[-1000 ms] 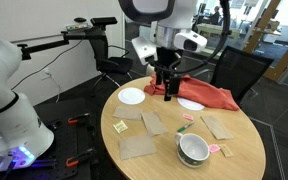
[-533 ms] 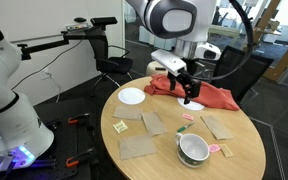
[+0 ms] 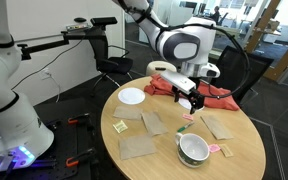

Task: Pick up the green marker and put it in the green cup

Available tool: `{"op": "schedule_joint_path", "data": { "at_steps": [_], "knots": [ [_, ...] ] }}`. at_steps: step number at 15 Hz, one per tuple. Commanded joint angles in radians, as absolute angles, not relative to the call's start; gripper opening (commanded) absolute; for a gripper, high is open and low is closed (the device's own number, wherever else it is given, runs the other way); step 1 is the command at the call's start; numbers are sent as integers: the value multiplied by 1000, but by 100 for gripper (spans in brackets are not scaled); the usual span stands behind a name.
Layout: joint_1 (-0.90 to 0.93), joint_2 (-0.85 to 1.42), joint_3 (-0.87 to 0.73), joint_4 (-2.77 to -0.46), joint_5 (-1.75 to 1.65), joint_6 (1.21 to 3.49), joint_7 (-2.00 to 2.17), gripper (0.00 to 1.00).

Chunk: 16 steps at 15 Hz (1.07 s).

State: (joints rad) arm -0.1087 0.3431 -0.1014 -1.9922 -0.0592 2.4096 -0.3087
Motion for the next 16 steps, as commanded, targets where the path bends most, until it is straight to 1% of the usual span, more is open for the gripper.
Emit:
{"op": "schedule_joint_path", "data": {
  "at_steps": [1,8,9,16],
  "knots": [
    [-121,427,-84,-1934,-90,2455,-314,100],
    [-119,546,-73,-1871,-101,2537,-299,100],
    [-125,513,-67,-1905,-88,2516,-300,100],
    [-132,545,-57,-1885,-72,2543,-299,100]
  ]
}}
